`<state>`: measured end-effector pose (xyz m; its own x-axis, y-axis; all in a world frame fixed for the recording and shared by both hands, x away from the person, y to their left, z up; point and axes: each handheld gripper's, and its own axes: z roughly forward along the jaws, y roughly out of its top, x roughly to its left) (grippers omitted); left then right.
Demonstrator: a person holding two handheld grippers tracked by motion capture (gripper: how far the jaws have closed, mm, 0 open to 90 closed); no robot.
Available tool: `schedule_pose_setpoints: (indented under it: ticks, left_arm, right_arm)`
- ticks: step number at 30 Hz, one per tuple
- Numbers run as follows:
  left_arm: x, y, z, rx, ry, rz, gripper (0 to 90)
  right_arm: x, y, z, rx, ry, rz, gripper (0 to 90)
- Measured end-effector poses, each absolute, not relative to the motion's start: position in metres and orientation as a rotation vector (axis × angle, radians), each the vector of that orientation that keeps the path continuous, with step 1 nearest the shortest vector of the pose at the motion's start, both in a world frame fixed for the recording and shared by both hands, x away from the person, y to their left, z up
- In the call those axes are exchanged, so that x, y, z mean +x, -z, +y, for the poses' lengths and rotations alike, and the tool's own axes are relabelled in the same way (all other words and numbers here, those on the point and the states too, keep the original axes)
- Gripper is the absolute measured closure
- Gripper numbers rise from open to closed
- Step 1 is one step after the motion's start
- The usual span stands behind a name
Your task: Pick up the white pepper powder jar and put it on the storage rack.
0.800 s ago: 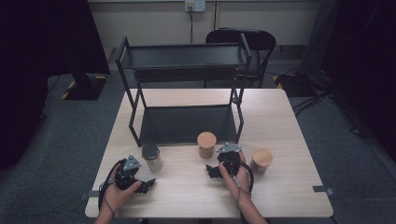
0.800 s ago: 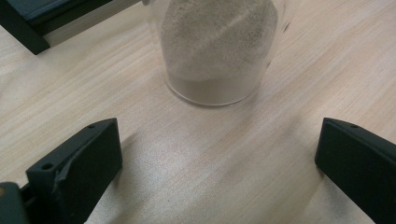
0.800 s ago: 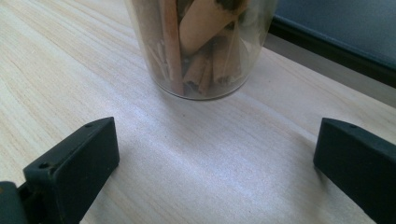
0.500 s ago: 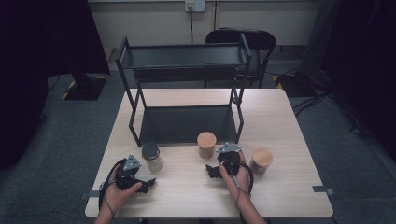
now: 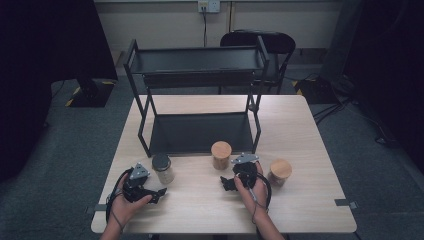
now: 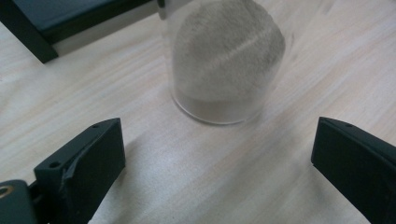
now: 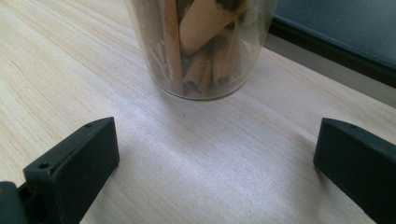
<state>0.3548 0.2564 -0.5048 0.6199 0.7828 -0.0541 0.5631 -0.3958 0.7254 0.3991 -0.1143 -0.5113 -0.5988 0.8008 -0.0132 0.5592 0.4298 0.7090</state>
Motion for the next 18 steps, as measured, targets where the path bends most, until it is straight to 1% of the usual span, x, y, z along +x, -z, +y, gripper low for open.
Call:
schedule_pose_setpoints:
  ticks: [18]
  left_arm:
    - [0.367,0.498,0.251,2.075,-0.38,1.056,3.5]
  right_arm:
    - [0.399,0.511,-0.114,1.164,-0.964,2.339,0.0]
